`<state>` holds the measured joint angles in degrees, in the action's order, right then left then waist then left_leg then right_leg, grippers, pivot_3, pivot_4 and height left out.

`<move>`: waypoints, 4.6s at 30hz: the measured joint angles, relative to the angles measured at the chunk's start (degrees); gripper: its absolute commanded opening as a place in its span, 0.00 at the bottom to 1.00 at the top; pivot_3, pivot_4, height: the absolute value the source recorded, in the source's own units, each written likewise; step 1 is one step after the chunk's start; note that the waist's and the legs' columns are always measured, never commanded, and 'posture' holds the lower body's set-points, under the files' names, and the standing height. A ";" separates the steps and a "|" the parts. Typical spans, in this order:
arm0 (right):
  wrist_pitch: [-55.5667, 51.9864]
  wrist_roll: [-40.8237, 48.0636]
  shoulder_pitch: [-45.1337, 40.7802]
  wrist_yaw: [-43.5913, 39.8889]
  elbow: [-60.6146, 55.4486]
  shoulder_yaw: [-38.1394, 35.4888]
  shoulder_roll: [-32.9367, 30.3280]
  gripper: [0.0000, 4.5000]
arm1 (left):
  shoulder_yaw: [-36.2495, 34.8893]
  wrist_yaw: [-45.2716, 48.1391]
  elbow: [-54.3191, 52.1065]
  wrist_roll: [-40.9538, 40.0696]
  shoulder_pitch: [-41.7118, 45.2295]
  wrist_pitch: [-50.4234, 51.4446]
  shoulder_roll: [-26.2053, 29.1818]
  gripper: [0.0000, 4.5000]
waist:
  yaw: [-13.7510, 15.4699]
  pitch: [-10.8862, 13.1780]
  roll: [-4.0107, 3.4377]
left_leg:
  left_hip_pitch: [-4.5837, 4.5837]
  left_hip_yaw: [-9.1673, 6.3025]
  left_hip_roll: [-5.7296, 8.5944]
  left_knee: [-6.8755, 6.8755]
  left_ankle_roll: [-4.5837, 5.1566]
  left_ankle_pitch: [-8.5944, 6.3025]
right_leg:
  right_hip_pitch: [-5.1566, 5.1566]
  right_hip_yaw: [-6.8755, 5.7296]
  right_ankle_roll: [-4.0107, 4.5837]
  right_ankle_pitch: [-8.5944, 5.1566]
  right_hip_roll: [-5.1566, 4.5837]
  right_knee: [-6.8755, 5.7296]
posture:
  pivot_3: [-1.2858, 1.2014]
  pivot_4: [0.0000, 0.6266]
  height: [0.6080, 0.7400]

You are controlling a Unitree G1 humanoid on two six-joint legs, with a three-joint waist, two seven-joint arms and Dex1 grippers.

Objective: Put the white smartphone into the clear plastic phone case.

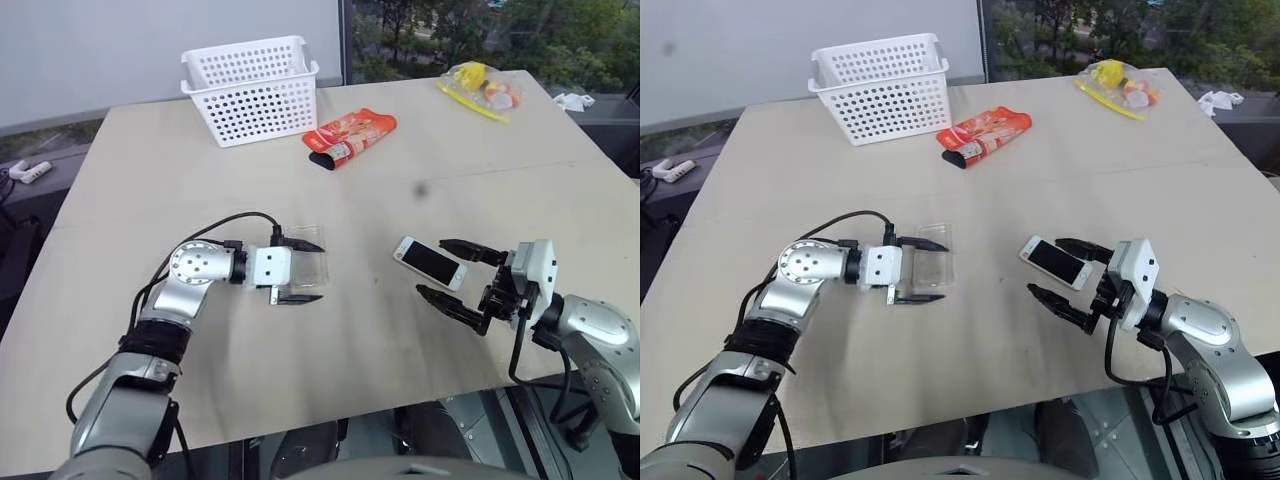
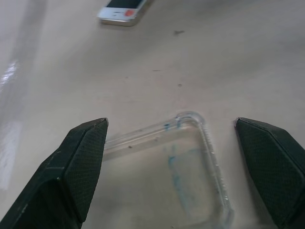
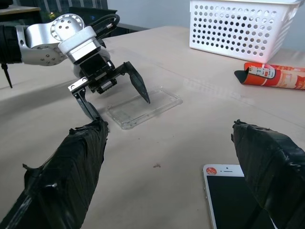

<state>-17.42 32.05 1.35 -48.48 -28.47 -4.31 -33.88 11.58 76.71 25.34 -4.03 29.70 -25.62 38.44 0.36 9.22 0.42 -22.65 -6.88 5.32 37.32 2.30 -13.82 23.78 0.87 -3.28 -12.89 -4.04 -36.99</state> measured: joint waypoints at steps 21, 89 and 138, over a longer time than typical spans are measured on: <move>0.04 -0.29 0.77 0.04 -0.35 0.08 -0.04 1.00 | 1.45 -3.07 -14.48 -1.62 -0.58 42.54 -2.58 0.02 | 0.61 -0.14 -0.20 | 0.34 0.01 0.05 0.11 0.04 0.01 | -0.38 -0.11 -0.07 -0.01 0.01 -0.10 | 0.52 0.24 1.00; -0.18 -5.07 -0.83 -4.62 4.66 3.37 -5.55 1.00 | 7.06 8.12 36.78 10.85 29.33 7.19 -5.97 0.00 | 0.16 0.10 0.35 | -0.01 0.06 0.20 0.50 0.08 0.03 | -0.11 -0.25 -0.17 0.15 0.11 -0.33 | 0.52 0.24 1.00; -3.37 -19.14 -15.74 -5.11 24.87 11.82 -6.05 0.62 | -4.44 -29.56 -59.53 -10.42 -11.15 66.76 -1.96 1.00 | -0.89 0.09 0.34 | 0.17 0.14 0.03 0.12 0.08 -0.03 | -0.15 0.14 -0.18 0.12 -0.02 -0.03 | 0.52 0.24 1.00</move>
<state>-20.79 12.91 -14.39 -53.59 -3.60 7.51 -39.93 7.14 47.15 -34.19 -14.45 18.55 41.14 36.48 -0.52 9.31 0.77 -22.48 -6.74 5.35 37.44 2.38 -13.85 23.63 1.01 -3.46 -12.77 -4.06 -37.01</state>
